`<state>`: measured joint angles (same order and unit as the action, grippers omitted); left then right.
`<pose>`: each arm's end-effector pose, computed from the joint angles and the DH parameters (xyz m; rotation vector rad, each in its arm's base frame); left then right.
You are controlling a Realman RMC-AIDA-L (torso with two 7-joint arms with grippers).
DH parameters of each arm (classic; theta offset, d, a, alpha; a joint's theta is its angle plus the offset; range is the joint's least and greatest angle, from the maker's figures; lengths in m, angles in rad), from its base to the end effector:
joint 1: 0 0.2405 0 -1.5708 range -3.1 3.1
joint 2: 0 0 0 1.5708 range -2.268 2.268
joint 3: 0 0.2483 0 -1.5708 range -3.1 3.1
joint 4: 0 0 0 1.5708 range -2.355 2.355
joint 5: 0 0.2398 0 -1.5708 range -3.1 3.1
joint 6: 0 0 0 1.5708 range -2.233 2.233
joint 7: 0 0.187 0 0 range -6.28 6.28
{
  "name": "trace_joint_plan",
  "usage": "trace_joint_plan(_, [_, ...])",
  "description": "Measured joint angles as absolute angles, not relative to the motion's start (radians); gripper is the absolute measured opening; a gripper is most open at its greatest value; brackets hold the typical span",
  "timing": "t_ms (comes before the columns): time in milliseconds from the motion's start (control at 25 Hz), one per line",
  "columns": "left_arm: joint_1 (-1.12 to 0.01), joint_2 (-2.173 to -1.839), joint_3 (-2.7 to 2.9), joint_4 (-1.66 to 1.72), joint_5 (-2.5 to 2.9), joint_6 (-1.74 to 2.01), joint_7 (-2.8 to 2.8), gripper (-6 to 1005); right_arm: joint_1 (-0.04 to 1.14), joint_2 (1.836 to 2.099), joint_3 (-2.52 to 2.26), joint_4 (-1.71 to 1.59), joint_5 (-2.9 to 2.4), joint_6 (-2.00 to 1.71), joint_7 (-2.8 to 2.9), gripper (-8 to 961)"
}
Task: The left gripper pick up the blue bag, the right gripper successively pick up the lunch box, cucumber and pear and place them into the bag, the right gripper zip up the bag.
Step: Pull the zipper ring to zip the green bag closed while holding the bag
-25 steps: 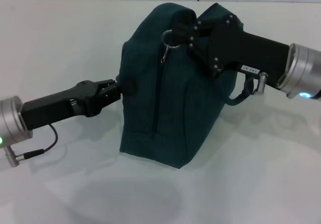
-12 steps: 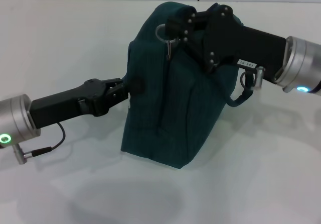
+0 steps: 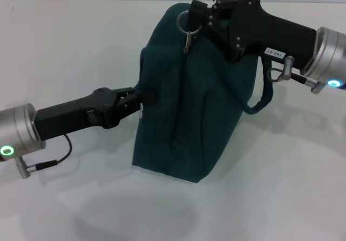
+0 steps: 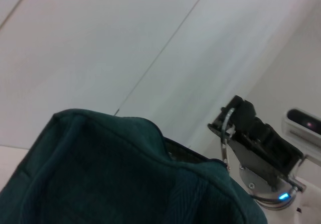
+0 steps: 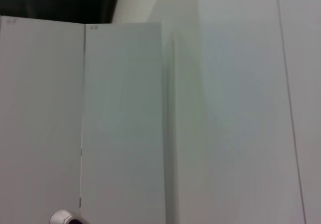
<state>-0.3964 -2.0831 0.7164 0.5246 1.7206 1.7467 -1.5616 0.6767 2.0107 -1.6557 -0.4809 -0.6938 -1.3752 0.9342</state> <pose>-0.2547 0.3124 -0.0275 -2.5619 -1.0735 -1.2479 0.1044 0.3942 -0.0669 -2.5484 0.0860 1.3203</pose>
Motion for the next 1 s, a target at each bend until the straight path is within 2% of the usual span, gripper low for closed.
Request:
trace_joint_plan(360, [-0.402,-2.083,0.723,0.525,1.722,1.749,-1.562,63,0.686,2.004,-1.656,-0.479,-0.695,-1.331,1.037,15])
trace_joint_plan(1000, [-0.390,-2.083,0.734,0.512,1.722,1.756,-1.539,88,0.687,2.008,-1.636,-0.485,-0.695,-1.258,1.057,15])
